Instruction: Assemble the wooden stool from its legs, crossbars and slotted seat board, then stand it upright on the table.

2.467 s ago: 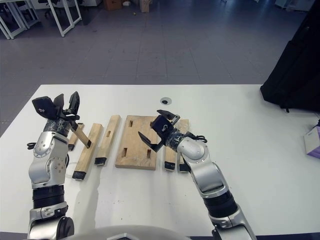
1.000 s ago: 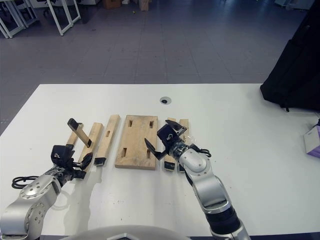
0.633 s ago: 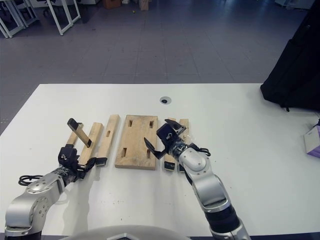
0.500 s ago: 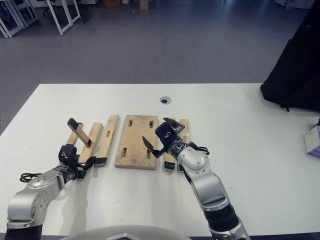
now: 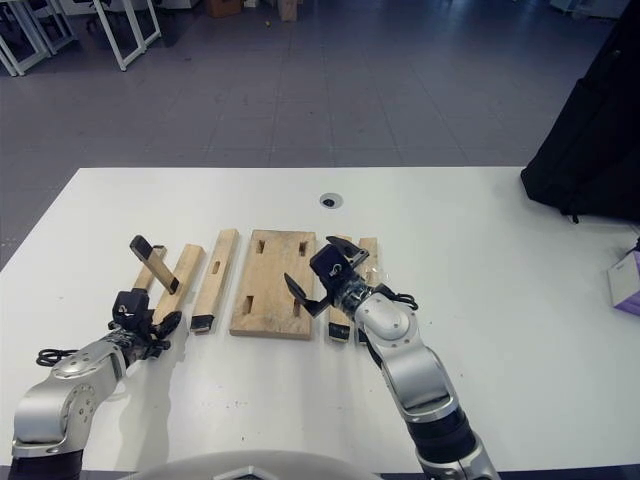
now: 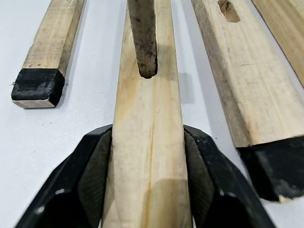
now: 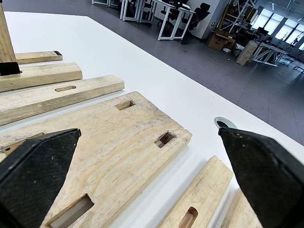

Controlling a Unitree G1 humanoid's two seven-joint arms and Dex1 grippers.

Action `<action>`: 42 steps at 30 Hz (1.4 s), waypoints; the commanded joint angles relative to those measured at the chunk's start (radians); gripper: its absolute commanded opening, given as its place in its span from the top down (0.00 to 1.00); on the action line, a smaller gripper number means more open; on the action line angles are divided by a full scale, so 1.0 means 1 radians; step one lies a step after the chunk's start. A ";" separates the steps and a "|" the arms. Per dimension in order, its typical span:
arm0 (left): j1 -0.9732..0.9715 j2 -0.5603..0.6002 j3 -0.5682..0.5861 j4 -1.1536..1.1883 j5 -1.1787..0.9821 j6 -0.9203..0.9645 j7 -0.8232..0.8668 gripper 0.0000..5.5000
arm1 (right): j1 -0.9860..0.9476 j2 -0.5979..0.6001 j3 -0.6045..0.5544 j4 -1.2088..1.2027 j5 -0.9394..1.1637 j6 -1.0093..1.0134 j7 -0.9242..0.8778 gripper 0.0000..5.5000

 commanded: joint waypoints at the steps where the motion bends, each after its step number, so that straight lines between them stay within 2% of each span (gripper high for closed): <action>1: 0.016 -0.007 -0.017 0.032 0.020 -0.028 -0.003 0.63 | -0.017 0.003 0.002 -0.006 0.000 0.012 -0.004 0.02; 7: -0.035 -0.093 0.057 -0.019 -0.048 -0.219 -0.016 0.63 | -0.033 0.024 -0.041 0.006 0.028 -0.024 -0.008 0.02; 9: -0.073 -0.112 0.113 -0.085 -0.151 -0.277 -0.067 0.63 | -0.052 0.067 -0.123 -0.012 0.123 -0.024 0.010 0.02; 12: -0.138 -0.108 0.168 -0.150 -0.355 -0.277 -0.158 0.63 | -0.103 0.155 -0.307 0.000 0.395 0.090 0.050 0.02; 14: -0.112 -0.064 0.167 -0.187 -0.671 -0.172 -0.343 0.63 | -0.126 0.217 -0.429 -0.006 0.683 0.214 0.078 0.02; 16: -0.053 -0.011 0.159 -0.165 -0.847 -0.088 -0.509 0.63 | -0.139 0.256 -0.488 -0.007 0.933 0.298 0.094 0.02; 18: -0.041 0.022 0.154 -0.145 -0.934 -0.046 -0.578 0.63 | -0.141 0.286 -0.517 0.004 1.130 0.334 0.069 0.02; 21: -0.079 0.059 0.141 -0.084 -0.990 -0.010 -0.607 0.63 | -0.109 0.303 -0.507 -0.013 1.354 0.355 0.009 0.02; 25: -0.067 0.089 0.113 -0.082 -1.019 0.004 -0.641 0.63 | -0.092 0.254 -0.484 -0.015 1.542 0.357 -0.055 0.02; 27: -0.056 0.099 0.095 -0.089 -1.023 0.007 -0.653 0.63 | -0.096 0.227 -0.468 -0.003 1.580 0.347 -0.080 0.02; 33: -0.033 0.110 0.057 -0.114 -1.004 -0.011 -0.671 0.63 | -0.116 0.188 -0.378 0.040 1.508 0.312 -0.083 0.02; 42: 0.009 0.126 0.027 -0.137 -0.962 -0.049 -0.689 0.63 | -0.132 0.110 -0.381 0.061 1.554 0.300 -0.070 0.34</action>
